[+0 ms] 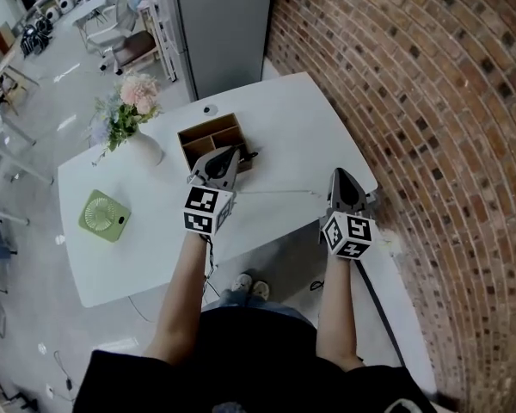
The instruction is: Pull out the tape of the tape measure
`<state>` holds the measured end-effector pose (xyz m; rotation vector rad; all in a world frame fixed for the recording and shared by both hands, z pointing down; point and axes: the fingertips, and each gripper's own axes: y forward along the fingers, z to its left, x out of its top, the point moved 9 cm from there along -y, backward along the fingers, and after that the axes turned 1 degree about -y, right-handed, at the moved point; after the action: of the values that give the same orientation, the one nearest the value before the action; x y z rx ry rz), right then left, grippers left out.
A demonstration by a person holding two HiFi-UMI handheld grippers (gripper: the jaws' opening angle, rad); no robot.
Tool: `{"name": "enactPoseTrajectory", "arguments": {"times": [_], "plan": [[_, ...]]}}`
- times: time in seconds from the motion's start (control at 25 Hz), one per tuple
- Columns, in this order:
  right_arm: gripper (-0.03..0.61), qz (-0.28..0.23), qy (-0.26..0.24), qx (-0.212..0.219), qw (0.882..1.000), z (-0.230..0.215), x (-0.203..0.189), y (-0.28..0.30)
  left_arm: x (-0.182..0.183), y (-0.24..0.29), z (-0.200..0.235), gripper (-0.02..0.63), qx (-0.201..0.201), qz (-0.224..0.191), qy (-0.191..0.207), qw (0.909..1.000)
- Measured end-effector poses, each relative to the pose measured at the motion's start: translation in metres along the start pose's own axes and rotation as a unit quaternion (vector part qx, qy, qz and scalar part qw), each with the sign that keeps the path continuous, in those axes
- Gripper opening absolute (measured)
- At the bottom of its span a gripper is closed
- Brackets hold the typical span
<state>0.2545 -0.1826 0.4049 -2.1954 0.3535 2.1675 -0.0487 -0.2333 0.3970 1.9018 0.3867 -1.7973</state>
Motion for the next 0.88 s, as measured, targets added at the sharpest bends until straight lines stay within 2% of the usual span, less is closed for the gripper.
{"name": "enactPoseTrajectory", "arguments": {"times": [0.12, 0.28, 0.88], "plan": [[0.003, -0.02, -0.001, 0.002, 1.0, 0.006, 0.01, -0.014, 0.017, -0.005, -0.008, 0.023, 0.014, -0.016, 0.0, 0.9998], [0.002, -0.043, 0.001, 0.002, 0.999, 0.009, 0.019, -0.029, 0.024, -0.012, -0.024, 0.023, 0.0, -0.024, 0.009, 0.9997], [0.0, -0.034, 0.005, 0.016, 0.999, 0.013, 0.014, -0.047, 0.024, -0.025, -0.044, 0.023, -0.005, -0.023, 0.021, 0.9995]]}}
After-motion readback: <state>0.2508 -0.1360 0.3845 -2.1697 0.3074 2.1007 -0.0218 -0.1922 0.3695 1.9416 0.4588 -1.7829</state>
